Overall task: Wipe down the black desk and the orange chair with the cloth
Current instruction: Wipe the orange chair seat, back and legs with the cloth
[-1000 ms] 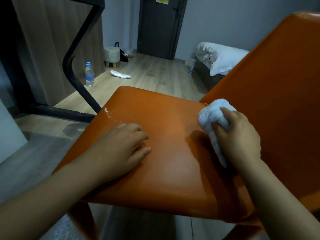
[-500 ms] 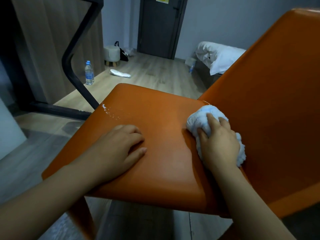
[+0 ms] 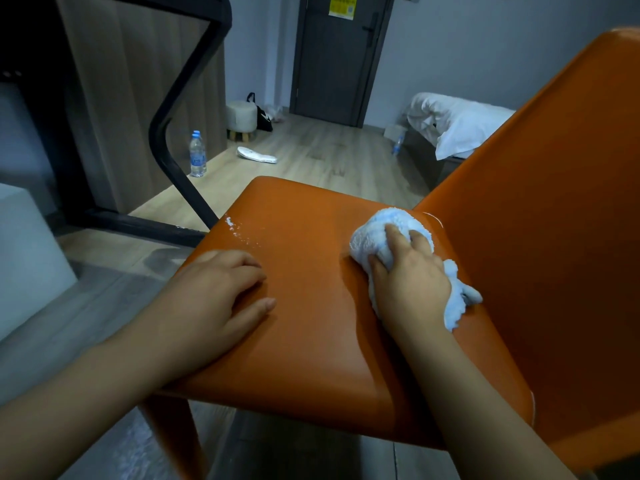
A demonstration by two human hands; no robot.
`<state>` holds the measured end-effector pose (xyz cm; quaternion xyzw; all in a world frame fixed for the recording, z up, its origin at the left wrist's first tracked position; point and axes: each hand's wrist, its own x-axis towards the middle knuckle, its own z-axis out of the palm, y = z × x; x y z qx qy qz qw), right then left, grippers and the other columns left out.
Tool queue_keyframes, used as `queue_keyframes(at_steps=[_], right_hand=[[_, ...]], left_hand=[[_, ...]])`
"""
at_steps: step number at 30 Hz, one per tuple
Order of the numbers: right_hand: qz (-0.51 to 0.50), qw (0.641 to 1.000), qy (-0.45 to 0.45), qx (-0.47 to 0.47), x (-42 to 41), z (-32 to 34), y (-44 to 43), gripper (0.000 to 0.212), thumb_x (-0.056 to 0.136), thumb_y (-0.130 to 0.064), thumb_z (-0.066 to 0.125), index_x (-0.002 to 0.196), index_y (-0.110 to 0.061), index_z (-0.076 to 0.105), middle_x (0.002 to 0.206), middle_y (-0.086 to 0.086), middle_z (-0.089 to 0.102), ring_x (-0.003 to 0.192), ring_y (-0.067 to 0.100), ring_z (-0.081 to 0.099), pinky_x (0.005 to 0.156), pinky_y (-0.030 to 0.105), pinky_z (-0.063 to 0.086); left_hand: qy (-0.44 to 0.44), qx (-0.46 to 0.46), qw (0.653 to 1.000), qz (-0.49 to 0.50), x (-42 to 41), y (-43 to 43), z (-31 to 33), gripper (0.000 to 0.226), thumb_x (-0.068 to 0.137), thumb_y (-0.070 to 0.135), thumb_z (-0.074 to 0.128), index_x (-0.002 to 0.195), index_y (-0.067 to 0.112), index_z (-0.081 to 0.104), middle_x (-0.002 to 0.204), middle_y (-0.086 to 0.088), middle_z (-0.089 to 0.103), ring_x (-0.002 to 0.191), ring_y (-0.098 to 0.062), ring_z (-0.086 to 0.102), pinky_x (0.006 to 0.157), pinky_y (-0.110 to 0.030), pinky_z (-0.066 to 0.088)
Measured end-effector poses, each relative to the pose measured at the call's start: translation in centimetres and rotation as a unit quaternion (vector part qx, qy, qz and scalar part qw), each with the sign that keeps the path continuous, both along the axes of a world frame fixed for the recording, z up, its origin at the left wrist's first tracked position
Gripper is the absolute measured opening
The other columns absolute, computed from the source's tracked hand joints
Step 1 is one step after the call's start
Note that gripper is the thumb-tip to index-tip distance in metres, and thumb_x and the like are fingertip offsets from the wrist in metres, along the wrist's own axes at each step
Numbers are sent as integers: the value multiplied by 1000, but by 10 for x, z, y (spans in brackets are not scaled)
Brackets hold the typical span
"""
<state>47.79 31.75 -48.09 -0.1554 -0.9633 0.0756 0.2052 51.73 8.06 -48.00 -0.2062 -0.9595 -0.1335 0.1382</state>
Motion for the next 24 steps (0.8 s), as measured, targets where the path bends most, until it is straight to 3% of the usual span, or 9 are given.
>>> queue_keyframes(at_steps=[4, 7, 10, 12, 16, 22, 24], right_hand=[[27, 1000, -7, 2, -7, 2, -15, 54, 96, -39, 46, 145, -44, 25, 152, -5, 32, 125, 29, 41, 80, 43, 43], [45, 999, -2, 8, -11, 2, -26, 52, 97, -41, 44, 146, -42, 26, 152, -4, 33, 124, 29, 41, 70, 36, 29], [72, 997, 1, 8, -16, 3, -38, 51, 98, -41, 42, 146, -40, 27, 151, -4, 34, 122, 28, 42, 67, 33, 26], [88, 996, 8, 9, -18, 3, -47, 50, 98, -42, 43, 146, -40, 28, 148, -4, 37, 118, 27, 44, 58, 28, 21], [110, 994, 8, 14, -24, 4, -64, 50, 98, -45, 41, 147, -39, 28, 147, -4, 38, 115, 25, 47, 49, 28, 8], [149, 989, 12, 24, -37, 4, -96, 51, 99, -44, 41, 147, -38, 27, 146, -3, 38, 117, 25, 47, 49, 29, 9], [166, 986, 21, 26, -44, 4, -110, 52, 99, -45, 41, 148, -36, 27, 145, -2, 39, 116, 25, 48, 54, 26, 17]], left_hand=[[-6, 3, 1000, 28, 3, -14, 1, 59, 82, 64, 32, 129, 35, 53, 132, 17, 45, 117, -3, 40, 97, -22, 34], [-6, 8, 999, 39, 5, -22, -1, 57, 84, 64, 34, 128, 35, 54, 132, 16, 46, 117, -3, 40, 95, -21, 32], [-5, 21, 999, 46, 7, -28, -4, 69, 77, 70, 24, 127, 34, 56, 130, 16, 48, 116, -2, 40, 93, -20, 31], [5, 33, 998, 53, 8, -32, -6, 65, 84, 72, 26, 125, 33, 58, 129, 16, 50, 113, -2, 41, 90, -19, 31], [12, 55, 997, 56, 11, -40, -11, 74, 76, 72, 21, 124, 32, 61, 127, 16, 53, 107, 2, 40, 84, -19, 33], [9, 83, 995, 59, 11, -43, -18, 76, 74, 74, 17, 127, 37, 57, 129, 20, 49, 107, 6, 36, 86, -17, 33], [12, 82, 995, 61, 11, -43, -19, 77, 73, 75, 15, 128, 38, 55, 130, 22, 48, 108, 8, 34, 85, -15, 30]])
